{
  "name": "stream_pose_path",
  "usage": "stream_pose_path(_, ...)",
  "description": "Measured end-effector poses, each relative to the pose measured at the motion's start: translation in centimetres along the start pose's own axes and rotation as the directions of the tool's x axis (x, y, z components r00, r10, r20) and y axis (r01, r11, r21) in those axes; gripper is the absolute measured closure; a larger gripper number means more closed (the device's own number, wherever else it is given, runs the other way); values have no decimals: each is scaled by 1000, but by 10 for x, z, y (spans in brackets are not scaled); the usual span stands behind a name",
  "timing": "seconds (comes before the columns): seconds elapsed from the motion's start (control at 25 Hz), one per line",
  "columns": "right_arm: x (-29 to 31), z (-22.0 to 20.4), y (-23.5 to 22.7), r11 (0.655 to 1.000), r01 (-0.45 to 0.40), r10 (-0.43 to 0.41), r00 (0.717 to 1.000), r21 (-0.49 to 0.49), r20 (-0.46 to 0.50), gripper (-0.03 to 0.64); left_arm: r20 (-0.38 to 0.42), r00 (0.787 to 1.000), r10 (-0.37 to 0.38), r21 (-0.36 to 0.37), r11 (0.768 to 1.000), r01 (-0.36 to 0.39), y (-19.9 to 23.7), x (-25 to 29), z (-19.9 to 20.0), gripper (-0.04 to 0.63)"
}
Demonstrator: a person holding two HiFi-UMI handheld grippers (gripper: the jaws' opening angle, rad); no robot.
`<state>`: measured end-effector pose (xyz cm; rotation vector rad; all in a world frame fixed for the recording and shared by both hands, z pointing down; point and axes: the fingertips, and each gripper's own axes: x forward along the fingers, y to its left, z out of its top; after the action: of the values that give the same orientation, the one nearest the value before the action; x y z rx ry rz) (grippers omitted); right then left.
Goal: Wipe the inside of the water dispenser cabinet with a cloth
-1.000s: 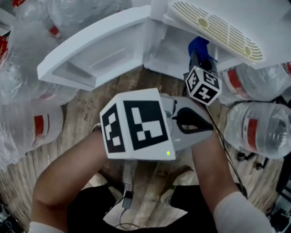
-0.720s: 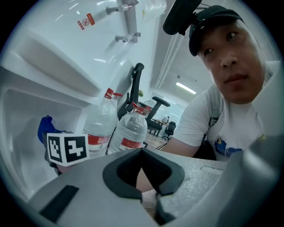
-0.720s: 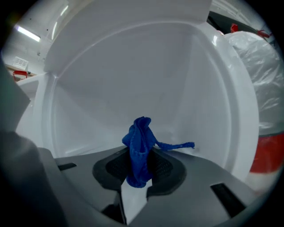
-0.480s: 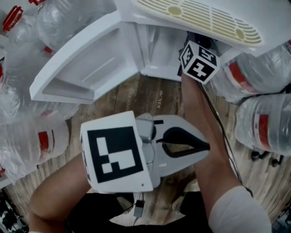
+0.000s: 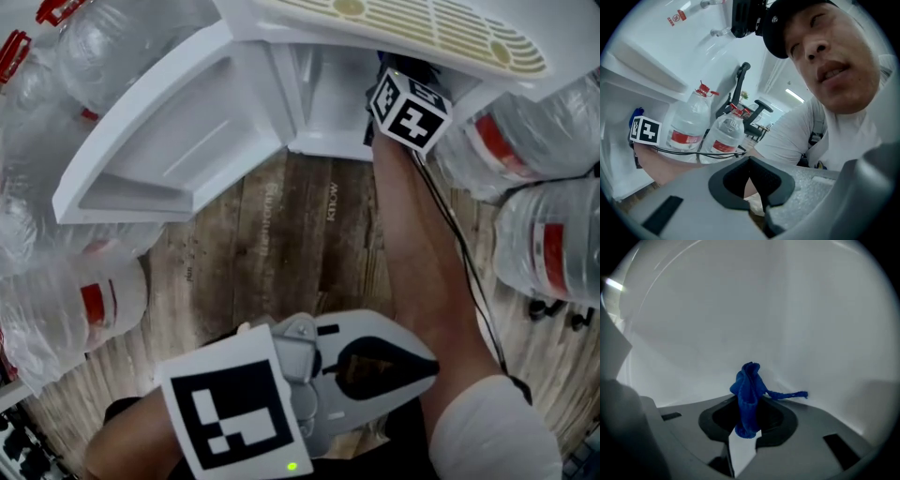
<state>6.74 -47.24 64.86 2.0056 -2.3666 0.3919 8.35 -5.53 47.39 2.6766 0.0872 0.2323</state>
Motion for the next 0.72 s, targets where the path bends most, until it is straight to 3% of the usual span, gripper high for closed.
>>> stream_pose_path(0.48, -5, -75, -17, 997, 21, -5, 979, 80, -202, 538, 13, 1000, 23, 4, 1000, -23, 13, -14, 6, 597)
stream_pose_path(0.6, -9, -78, -14, 998, 6, 7, 978, 62, -206, 538, 6, 1000, 22, 10, 1000, -22, 13, -15, 4, 597)
stream_pose_path(0.72, -11, -57, 6, 999, -44, 44, 987, 8, -152, 526, 4, 1000, 26, 15, 1000, -26, 13, -17, 3, 597)
